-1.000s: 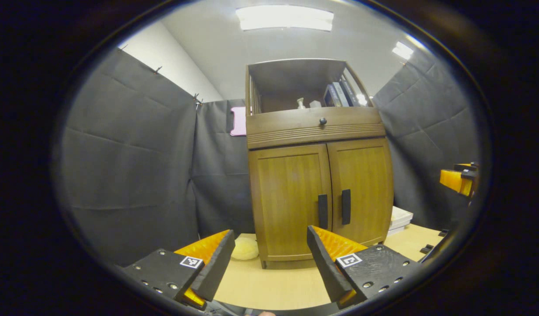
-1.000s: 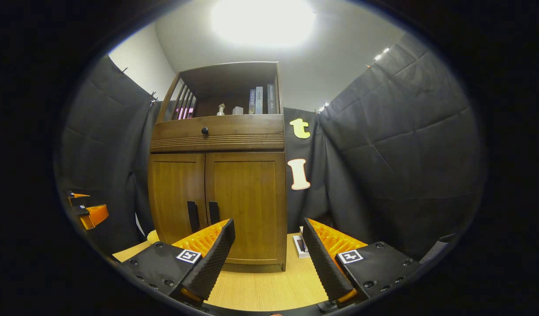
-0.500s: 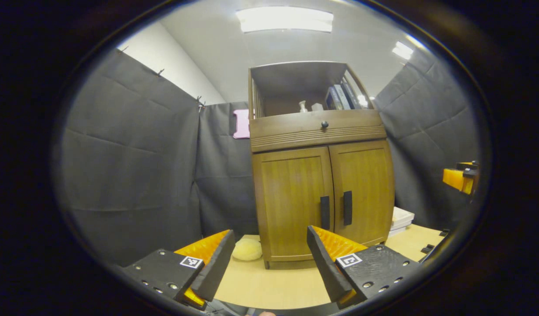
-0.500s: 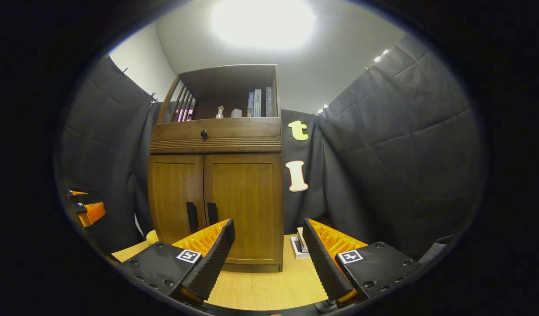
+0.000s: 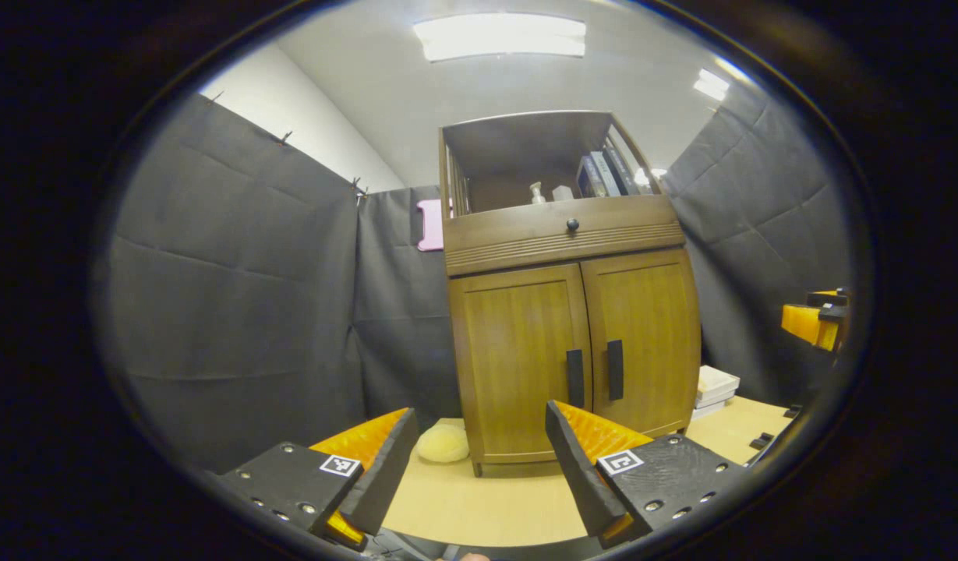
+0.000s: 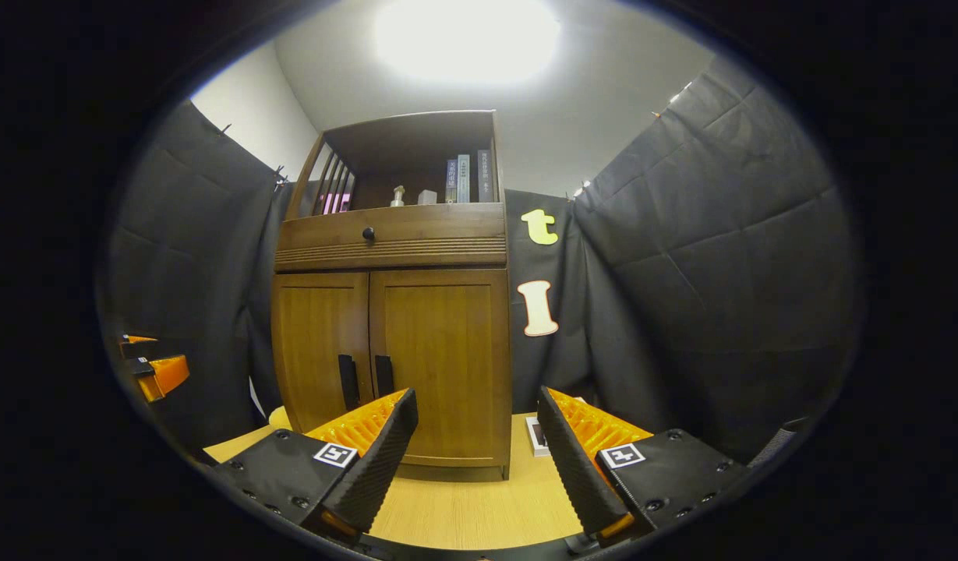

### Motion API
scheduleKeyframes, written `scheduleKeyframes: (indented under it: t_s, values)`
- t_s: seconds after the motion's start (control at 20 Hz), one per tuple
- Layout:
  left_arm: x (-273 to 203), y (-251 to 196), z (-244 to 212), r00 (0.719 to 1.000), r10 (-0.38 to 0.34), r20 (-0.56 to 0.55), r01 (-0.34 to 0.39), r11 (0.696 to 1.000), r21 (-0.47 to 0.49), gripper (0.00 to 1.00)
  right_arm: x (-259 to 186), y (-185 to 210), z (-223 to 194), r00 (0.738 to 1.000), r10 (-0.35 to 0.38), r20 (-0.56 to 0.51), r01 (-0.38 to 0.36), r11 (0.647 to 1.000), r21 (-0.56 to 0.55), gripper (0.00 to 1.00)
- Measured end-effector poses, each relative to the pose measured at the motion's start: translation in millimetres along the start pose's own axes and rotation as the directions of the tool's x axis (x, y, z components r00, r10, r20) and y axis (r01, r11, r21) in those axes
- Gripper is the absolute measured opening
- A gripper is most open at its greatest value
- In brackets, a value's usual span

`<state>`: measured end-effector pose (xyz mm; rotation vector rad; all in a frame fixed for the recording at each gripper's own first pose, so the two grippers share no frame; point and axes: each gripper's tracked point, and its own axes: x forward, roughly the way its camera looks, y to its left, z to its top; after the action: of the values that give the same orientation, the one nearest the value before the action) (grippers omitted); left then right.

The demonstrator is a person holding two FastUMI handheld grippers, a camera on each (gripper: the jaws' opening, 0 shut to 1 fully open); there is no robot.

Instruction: Open the right door of the double-door shoe cabinet with the right hand, and open the left door with the left hand.

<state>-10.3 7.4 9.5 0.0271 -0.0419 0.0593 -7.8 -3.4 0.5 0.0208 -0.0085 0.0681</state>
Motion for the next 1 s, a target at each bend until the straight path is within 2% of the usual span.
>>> scheduleKeyframes:
  t_s: [0.3, 0.65, 1.0]
  values:
    - [-4.0, 3.0, -0.6, 0.999, 0.041, -0.011, -0.041, 0.999, 0.01, 0.95, 35.0, 16.4, 1.7, 0.997, 0.078, 0.009, -0.079, 0.996, 0.039, 0.98]
    - [-3.6, 8.9, -1.0, 0.999, 0.049, -0.008, -0.049, 0.999, 0.021, 0.95, 85.5, 46.9, -2.9, 0.996, 0.091, 0.002, -0.091, 0.994, 0.054, 0.96]
    - [0.8, 32.3, -0.7, 0.992, 0.128, -0.001, -0.128, 0.992, 0.024, 0.95, 140.7, 101.7, -17.0, 0.993, 0.121, 0.002, -0.121, 0.993, 0.016, 0.97]
